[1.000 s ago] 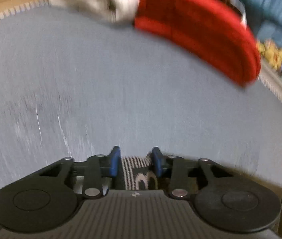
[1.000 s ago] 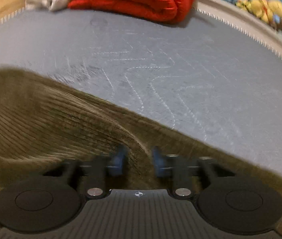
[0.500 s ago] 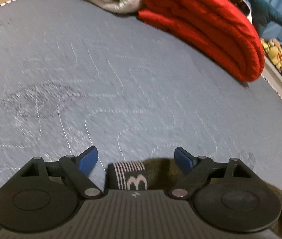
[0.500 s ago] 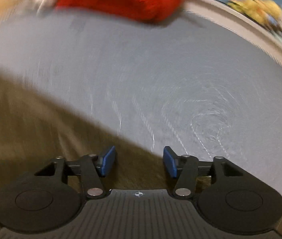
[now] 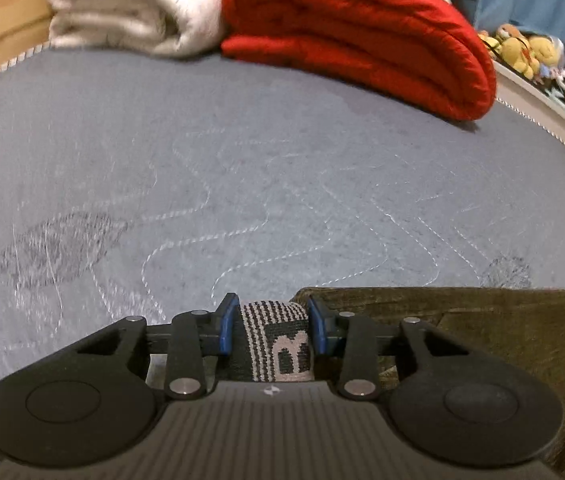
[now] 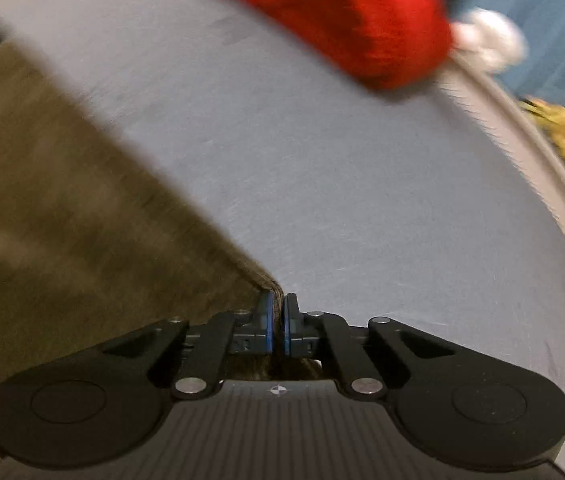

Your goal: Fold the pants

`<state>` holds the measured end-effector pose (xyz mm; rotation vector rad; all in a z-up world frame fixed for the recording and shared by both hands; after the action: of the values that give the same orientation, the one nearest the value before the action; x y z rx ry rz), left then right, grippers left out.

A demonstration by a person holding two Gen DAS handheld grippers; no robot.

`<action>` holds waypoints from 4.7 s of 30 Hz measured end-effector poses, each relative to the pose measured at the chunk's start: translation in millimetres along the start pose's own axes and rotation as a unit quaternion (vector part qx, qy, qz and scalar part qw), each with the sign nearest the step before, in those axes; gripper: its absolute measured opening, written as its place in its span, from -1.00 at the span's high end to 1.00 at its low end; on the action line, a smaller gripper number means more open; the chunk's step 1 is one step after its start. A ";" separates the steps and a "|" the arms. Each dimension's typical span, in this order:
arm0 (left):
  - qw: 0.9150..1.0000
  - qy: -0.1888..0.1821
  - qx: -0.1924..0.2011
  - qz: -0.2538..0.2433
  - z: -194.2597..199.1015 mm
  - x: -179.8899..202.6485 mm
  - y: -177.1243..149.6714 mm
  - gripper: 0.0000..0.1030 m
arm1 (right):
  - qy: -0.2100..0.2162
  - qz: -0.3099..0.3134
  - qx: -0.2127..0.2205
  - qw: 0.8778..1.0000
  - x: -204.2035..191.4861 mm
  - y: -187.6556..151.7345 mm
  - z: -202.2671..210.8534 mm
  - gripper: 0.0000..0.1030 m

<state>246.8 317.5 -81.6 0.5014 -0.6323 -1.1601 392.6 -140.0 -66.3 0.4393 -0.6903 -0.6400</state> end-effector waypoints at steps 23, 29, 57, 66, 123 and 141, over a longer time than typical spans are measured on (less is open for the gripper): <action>0.975 -0.161 0.088 -0.122 144.1 161.4 -8.7 -0.19 | -0.164 -0.323 0.079 0.929 0.0 -60.3 343.3 -0.17; 0.965 -0.180 0.105 -0.161 199.7 181.7 -42.2 -0.19 | -0.214 -0.341 0.073 0.913 -32.5 -75.9 438.1 -0.32; 0.982 -0.116 -0.145 -0.012 178.0 -28.1 -170.5 -0.55 | 0.086 -0.133 0.050 0.986 -308.7 -90.4 329.5 -0.12; 0.976 -0.100 -0.168 -0.098 160.9 -15.5 -185.5 -0.06 | 0.143 0.055 0.059 0.986 -387.1 -97.0 326.8 0.05; 0.962 -0.146 0.066 -0.223 191.7 183.5 -122.4 -0.40 | -0.019 -0.288 0.104 0.952 -206.6 -83.7 290.6 -0.46; 0.963 -0.189 0.012 -0.191 173.3 197.9 -100.1 0.47 | -0.002 -0.389 0.059 0.919 -157.1 -90.8 257.9 0.10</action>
<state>112.0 91.0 16.8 0.4363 -0.9054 -1.6386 82.7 -142.6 -8.5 0.8394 -0.5444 -1.3535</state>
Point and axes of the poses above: each gripper's, at about its wrist camera, not at the fingertips, and z roughly against the way its jaws point, x to its right, y to its top, the point moved 5 cm from there along -z, roughly the way its jaws point, and after that the axes turned 9 degrees about -y, right-handed, at the moved point
